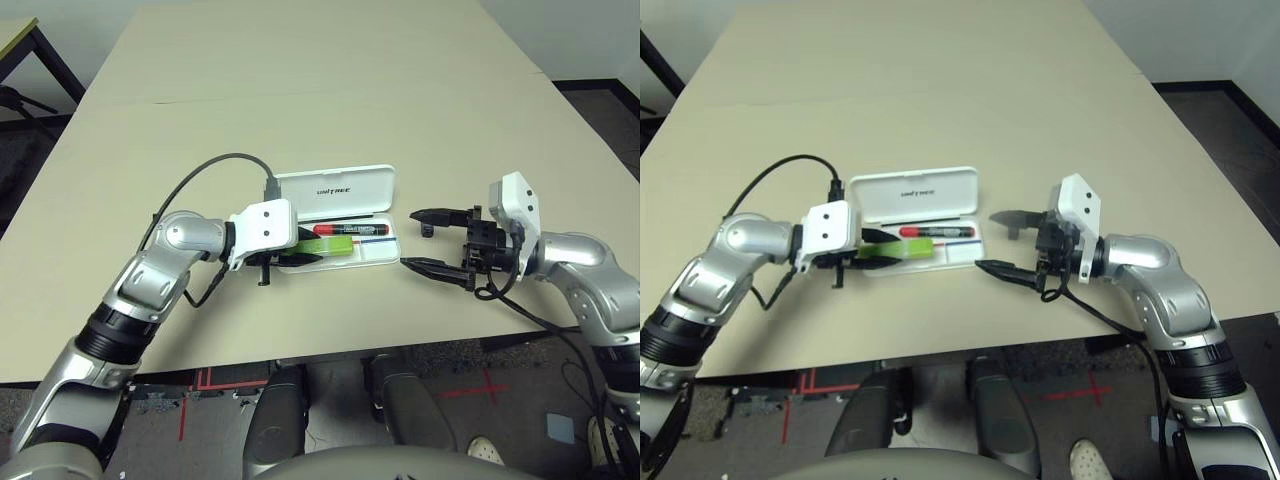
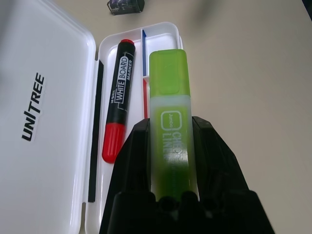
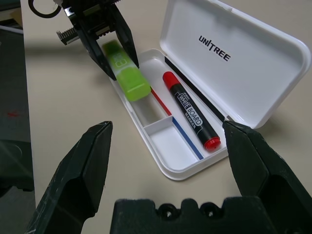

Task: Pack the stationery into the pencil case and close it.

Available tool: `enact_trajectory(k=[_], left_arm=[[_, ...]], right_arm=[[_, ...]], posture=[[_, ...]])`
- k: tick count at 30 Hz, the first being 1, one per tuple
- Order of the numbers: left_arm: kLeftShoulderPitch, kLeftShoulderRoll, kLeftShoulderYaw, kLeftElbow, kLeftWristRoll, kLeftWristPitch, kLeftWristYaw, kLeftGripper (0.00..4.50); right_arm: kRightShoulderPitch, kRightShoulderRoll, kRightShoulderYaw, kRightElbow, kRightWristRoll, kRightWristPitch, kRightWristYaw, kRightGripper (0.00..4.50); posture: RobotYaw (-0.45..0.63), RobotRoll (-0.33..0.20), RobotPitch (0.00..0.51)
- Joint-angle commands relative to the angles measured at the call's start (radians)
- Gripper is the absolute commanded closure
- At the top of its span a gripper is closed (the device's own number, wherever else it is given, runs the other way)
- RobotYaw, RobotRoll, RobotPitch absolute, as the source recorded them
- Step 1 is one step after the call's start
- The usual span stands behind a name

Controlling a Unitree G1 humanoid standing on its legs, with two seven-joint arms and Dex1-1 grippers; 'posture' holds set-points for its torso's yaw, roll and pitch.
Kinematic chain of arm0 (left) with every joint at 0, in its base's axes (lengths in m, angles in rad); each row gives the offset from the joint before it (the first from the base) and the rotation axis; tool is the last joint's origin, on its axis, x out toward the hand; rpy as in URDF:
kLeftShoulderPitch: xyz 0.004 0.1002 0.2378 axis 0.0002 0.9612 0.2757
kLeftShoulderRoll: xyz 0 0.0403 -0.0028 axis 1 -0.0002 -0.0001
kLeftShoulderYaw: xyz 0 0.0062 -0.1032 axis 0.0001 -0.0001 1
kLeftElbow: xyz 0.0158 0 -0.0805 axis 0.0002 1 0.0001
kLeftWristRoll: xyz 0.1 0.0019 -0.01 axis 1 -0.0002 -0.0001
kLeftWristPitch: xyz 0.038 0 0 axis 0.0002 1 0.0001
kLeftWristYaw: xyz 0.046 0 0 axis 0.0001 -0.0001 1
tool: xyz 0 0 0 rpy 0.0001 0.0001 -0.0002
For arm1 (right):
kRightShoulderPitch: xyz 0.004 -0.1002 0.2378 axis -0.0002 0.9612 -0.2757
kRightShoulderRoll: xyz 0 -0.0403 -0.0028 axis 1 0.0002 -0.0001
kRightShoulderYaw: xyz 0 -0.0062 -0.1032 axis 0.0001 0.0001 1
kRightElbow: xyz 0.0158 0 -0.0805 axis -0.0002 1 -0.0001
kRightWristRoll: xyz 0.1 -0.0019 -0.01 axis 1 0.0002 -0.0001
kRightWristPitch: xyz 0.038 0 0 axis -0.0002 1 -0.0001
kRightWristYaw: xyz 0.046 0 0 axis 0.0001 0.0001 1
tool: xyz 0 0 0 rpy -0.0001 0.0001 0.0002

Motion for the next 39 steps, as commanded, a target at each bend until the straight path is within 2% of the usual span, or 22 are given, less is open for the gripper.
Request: enact_trajectory(k=[1, 15, 24, 28, 32, 39], left_arm=[[-0.009, -0.024, -0.029, 0.034, 0.027, -0.016, -0.009, 3.39], [-0.014, -0.058, -0.036, 0.096, 0.062, -0.045, -0.013, 3.39], [-0.012, -0.026, 0.019, 0.053, 0.029, -0.025, -0.016, 0.03], [0.026, 0.019, 0.094, -0.056, -0.066, 0.035, -0.041, 0.03], [0.137, 0.071, 0.189, -0.19, -0.156, 0.075, -0.04, 0.03], [0.269, 0.137, 0.283, -0.297, -0.22, 0.105, -0.024, 0.03]], right_arm=[[0.015, -0.009, -0.014, -0.027, 0.007, 0.01, -0.007, 0.0], [0.014, -0.006, -0.013, -0.032, 0.009, 0.016, -0.018, 0.0], [0.014, 0.0, -0.008, -0.029, 0.008, 0.013, -0.021, 0.0], [0.014, 0.001, -0.007, -0.023, 0.007, 0.011, -0.017, 0.0], [0.011, 0.003, -0.015, -0.004, 0.006, 0.009, -0.021, 0.0], [0.005, 0.001, -0.059, 0.03, 0.004, 0.056, -0.094, 0.0]], posture=[[-0.14, 0.0, 0.169], [-0.14, 0.0, 0.169], [-0.14, 0.0, 0.169], [-0.13, 0.0, 0.168], [-0.1, 0.0, 0.167], [-0.06, 0.0, 0.17]])
